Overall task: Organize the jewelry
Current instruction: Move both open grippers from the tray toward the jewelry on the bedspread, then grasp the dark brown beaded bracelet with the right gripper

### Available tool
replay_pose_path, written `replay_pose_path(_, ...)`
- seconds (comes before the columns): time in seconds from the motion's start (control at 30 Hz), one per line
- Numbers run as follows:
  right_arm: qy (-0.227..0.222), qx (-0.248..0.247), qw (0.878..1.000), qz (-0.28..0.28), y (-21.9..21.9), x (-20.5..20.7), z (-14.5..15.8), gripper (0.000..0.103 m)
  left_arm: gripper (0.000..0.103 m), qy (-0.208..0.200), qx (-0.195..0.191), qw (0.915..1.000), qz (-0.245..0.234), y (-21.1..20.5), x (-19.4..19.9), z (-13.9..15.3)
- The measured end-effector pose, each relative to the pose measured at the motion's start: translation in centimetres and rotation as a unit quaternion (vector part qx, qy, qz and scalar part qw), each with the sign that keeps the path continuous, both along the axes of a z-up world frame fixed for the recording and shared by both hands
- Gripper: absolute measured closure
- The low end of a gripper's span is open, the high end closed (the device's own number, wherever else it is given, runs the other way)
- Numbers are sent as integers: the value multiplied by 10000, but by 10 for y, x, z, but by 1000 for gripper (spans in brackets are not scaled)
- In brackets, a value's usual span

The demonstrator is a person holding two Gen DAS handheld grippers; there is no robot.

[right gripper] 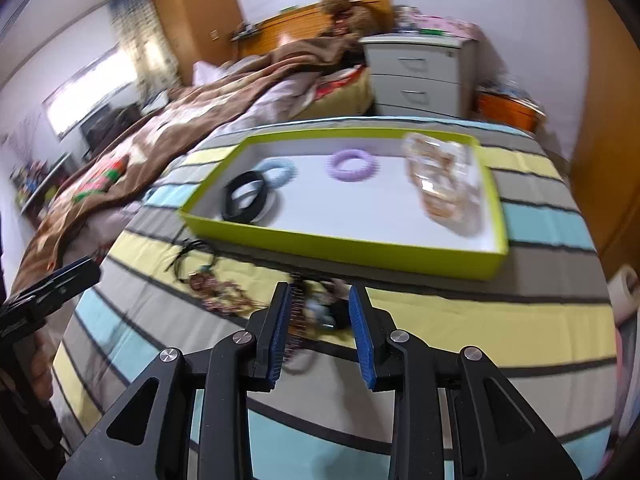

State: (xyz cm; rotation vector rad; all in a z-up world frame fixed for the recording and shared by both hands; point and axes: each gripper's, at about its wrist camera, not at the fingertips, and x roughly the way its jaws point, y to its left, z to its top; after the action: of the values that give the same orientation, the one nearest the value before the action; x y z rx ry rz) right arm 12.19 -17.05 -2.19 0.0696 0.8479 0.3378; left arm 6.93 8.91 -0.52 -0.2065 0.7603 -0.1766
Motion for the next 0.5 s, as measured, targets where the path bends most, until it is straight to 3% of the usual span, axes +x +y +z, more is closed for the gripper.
replay_pose_path(0.5,501,-847,9940,487,44,28,-23,72,29,125,-35,9999,-27,8,10,-9)
